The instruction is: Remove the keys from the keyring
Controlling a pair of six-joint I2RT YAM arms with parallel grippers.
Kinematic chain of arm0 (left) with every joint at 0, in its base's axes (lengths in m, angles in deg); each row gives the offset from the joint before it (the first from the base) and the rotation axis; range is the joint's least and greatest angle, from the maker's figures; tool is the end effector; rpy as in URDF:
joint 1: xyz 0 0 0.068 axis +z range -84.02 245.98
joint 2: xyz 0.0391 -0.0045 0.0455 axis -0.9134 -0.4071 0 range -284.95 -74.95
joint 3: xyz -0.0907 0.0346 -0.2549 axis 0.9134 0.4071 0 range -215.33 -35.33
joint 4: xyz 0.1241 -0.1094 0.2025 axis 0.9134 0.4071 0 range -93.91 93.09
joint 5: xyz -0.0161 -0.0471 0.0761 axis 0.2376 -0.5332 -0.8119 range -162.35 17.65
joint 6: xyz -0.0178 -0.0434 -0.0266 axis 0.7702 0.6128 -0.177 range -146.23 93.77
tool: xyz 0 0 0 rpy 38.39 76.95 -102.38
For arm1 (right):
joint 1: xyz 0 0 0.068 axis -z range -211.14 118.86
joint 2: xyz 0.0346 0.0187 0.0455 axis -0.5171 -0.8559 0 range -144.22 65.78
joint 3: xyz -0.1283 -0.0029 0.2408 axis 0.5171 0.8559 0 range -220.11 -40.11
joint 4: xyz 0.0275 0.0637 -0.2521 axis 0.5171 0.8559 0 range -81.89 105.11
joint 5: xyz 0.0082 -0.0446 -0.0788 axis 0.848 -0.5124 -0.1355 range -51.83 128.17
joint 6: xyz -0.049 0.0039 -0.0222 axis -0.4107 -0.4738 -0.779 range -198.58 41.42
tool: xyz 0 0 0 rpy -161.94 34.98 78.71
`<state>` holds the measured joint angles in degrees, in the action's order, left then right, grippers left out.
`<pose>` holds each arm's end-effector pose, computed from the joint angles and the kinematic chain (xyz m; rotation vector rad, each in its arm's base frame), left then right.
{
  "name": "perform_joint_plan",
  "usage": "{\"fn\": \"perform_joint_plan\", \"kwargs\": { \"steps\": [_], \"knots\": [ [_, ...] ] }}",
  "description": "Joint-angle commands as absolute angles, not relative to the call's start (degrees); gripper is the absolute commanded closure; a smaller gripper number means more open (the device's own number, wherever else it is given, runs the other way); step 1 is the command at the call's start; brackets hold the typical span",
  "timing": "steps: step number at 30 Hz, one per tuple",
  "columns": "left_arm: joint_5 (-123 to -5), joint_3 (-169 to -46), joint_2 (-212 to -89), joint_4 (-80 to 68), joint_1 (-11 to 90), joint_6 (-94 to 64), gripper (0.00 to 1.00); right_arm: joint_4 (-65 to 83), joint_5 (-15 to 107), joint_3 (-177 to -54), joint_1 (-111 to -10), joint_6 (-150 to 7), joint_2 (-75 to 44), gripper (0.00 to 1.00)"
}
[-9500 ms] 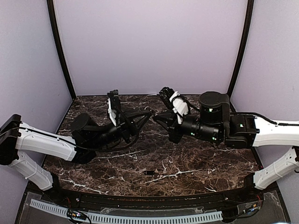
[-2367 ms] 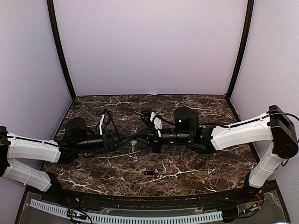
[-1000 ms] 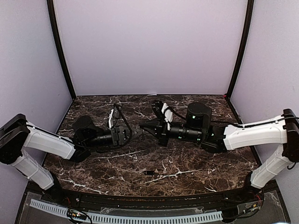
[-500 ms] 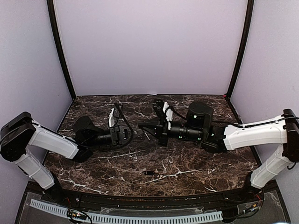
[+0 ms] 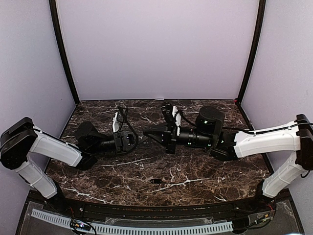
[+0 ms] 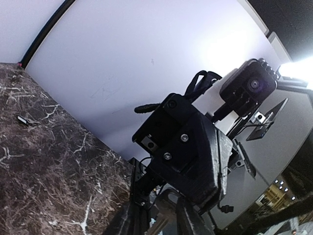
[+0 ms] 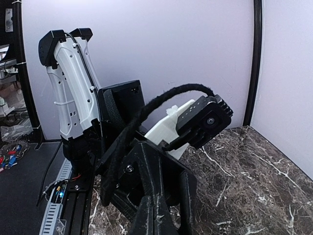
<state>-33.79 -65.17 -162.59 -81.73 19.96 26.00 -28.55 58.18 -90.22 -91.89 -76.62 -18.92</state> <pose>0.1828 -0.2213 0.2368 0.6200 1.4288 -1.8243 0.1550 0.3014 0.2905 -1.0555 1.2687 1.1205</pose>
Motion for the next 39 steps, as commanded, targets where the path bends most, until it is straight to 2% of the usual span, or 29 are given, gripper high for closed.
{"fn": "perform_joint_plan", "kwargs": {
  "steps": [1,3,7,14,20,24,32,39],
  "knots": [
    [-31.1,-65.8,-161.9,-86.3,19.7,25.6,0.59,-32.7,58.9,-90.1,-91.8,-73.9,-18.0,1.0],
    [-30.2,-65.9,-161.7,-86.9,19.7,25.5,0.51,-33.9,60.3,-90.2,-91.7,-73.0,-17.8,1.0],
    [-28.0,-66.0,-161.1,-88.4,19.2,24.6,0.43,-34.9,60.7,-91.4,-91.3,-70.6,-17.7,1.0],
    [-29.2,-63.7,-157.9,-90.4,19.0,22.5,0.39,-35.6,61.4,-92.1,-91.3,-69.1,-15.9,1.0],
    [-30.7,-67.6,-156.0,-81.4,16.9,15.5,0.35,-37.7,62.9,-91.8,-91.3,-66.7,-14.4,1.0],
    [-29.5,-69.8,-157.3,-80.7,16.6,15.3,0.34,-40.8,66.3,-91.6,-91.3,-64.7,-13.8,1.0],
    [-21.9,-75.7,-160.2,-81.7,14.5,16.2,0.35,-41.6,73.3,-93.1,-91.3,-63.4,-14.0,1.0],
    [-17.9,-77.4,-160.4,-83.7,13.3,17.7,0.56,-41.2,76.7,-94.2,-91.2,-62.5,-14.0,1.0]
  ]
}}
